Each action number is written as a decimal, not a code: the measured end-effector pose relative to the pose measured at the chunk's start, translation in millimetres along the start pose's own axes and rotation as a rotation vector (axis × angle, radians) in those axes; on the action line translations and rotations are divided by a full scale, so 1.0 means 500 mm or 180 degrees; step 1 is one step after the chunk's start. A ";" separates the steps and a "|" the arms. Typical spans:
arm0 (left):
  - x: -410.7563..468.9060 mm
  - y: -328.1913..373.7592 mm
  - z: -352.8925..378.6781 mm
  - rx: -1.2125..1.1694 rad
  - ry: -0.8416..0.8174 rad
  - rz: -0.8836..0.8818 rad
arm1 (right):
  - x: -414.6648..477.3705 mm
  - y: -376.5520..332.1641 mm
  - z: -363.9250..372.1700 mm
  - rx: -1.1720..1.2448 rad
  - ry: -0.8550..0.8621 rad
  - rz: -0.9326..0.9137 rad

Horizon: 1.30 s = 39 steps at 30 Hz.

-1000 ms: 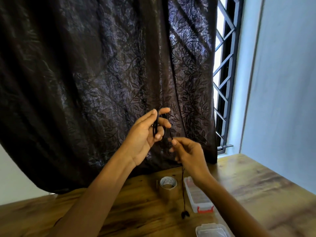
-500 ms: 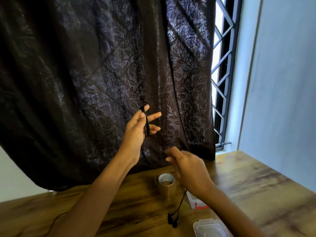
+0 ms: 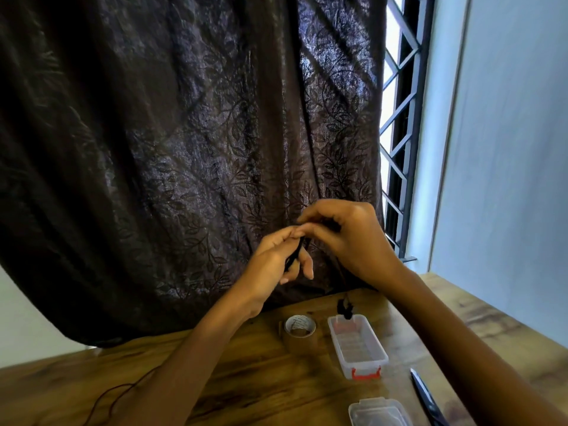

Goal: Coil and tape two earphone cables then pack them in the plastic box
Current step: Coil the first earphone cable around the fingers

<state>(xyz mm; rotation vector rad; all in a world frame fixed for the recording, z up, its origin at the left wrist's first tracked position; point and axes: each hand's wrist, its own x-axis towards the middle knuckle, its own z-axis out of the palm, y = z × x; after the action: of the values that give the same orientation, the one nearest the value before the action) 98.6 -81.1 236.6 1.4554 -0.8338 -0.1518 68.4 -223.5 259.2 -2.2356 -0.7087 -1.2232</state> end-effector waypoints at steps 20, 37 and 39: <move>0.005 0.015 -0.005 -0.0979 -0.0255 -0.0162 | -0.071 0.075 0.068 0.2470 0.0276 0.2051; 0.023 -0.013 -0.029 -0.0507 0.0634 0.0150 | -0.183 0.034 0.113 0.0508 -0.1064 0.1615; 0.026 -0.022 -0.032 -0.0459 0.0678 0.0172 | -0.174 0.021 0.102 0.0109 -0.1012 0.1250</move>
<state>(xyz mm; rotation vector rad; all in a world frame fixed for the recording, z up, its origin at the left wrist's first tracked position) 121.3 -77.2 233.4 1.2873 -0.6736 -0.0148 65.9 -216.9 158.2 -2.4178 -0.3681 -0.6721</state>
